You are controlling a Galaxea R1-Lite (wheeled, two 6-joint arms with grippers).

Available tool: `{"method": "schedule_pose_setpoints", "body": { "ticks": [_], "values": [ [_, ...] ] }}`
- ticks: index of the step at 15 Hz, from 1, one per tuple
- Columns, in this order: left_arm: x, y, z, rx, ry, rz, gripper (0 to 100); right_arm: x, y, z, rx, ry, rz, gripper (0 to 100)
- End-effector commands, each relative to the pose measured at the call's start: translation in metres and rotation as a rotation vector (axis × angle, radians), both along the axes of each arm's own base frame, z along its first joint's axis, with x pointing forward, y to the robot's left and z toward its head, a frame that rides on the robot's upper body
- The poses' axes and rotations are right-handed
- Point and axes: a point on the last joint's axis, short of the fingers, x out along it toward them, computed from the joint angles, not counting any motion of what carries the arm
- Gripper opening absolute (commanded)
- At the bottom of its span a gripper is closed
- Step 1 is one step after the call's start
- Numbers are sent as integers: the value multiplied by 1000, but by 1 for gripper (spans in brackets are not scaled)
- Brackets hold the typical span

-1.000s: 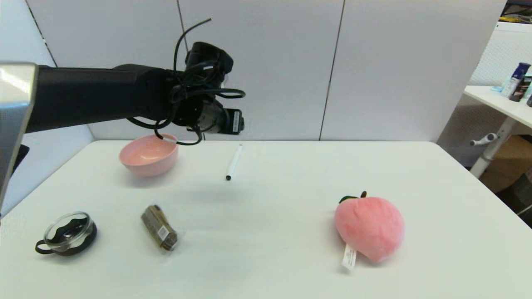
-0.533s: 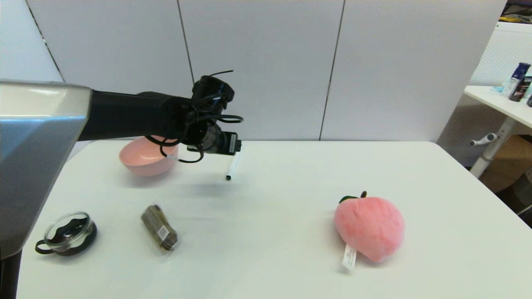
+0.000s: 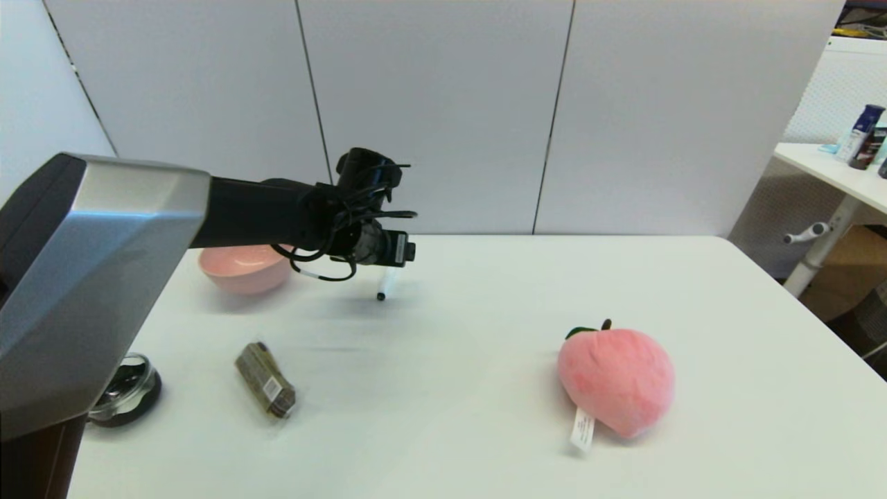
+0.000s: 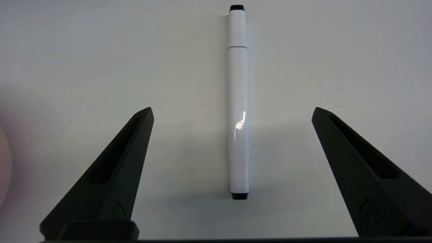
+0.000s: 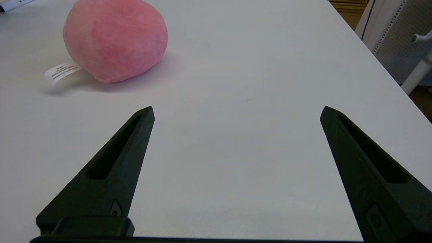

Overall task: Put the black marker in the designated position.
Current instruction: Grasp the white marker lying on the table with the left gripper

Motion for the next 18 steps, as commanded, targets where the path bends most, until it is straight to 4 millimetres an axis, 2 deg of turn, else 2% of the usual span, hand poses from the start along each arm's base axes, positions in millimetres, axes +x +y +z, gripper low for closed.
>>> {"method": "schedule_pose_setpoints", "body": {
  "ticks": [1, 11, 12, 18],
  "values": [
    [6, -4, -17, 15, 31, 2, 100, 0, 0, 0, -1, 1, -1, 100],
    [12, -8, -33, 11, 47, 10, 100, 0, 0, 0, -1, 1, 1, 100],
    [12, -8, -34, 12, 48, 8, 0, 0, 0, 0, -1, 1, 1, 100],
    [13, -10, -41, 20, 63, 7, 0, 0, 0, 0, -1, 1, 1, 100]
  ]
}}
